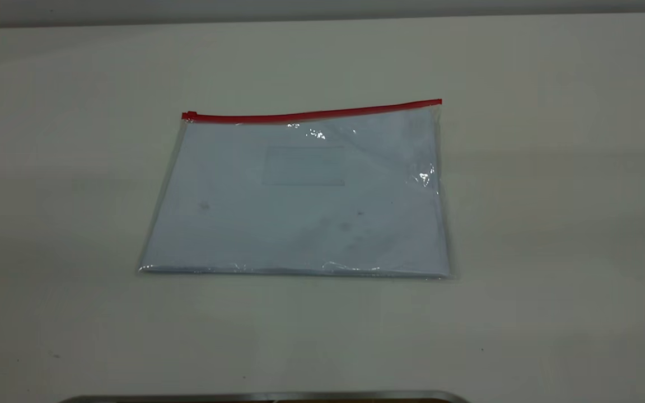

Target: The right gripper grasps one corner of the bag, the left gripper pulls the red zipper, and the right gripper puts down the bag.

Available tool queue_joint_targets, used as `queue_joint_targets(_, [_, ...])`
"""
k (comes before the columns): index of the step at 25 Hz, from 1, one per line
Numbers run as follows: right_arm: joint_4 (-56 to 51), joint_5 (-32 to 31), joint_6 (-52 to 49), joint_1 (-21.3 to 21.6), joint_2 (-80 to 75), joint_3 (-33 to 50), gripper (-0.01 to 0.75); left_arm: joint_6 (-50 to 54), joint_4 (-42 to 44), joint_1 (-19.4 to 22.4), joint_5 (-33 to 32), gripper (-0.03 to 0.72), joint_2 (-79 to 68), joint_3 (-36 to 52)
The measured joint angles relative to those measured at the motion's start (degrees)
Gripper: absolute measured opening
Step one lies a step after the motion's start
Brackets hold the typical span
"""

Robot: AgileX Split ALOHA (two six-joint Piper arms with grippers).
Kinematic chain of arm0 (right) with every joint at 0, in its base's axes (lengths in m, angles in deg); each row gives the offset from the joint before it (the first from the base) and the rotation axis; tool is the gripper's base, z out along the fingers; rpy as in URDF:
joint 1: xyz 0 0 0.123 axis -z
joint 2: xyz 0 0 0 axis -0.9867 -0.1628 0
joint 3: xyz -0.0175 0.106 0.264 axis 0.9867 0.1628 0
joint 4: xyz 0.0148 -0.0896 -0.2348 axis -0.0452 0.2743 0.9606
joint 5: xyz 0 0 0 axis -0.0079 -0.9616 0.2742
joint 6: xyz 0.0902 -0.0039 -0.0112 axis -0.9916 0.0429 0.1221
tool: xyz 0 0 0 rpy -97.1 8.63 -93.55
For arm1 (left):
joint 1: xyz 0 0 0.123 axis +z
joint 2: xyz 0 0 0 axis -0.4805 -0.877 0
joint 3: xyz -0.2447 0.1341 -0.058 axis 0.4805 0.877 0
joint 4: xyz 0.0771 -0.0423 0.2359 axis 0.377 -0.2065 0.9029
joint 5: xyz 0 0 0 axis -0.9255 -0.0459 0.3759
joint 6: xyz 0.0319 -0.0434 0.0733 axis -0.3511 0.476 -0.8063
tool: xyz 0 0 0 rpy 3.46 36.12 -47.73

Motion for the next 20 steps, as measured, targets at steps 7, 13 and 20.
queue_joint_targets(7, [0.0, 0.0, 0.0, 0.0, 0.0, 0.0, 0.436, 0.11, -0.05, 0.0, -0.44, 0.468, 12.71, 0.0])
queue_joint_targets(13, [-0.2, 0.0, 0.0, 0.96, 3.09, 0.0, 0.435, 0.17, -0.05, 0.0, -1.05, 0.468, 19.46, 0.0])
queue_joint_targets(20, [-0.2, -0.53, 0.0, 4.81, 21.84, 0.0, 0.435, 0.17, -0.05, 0.0, -1.42, 0.468, 20.78, 0.0])
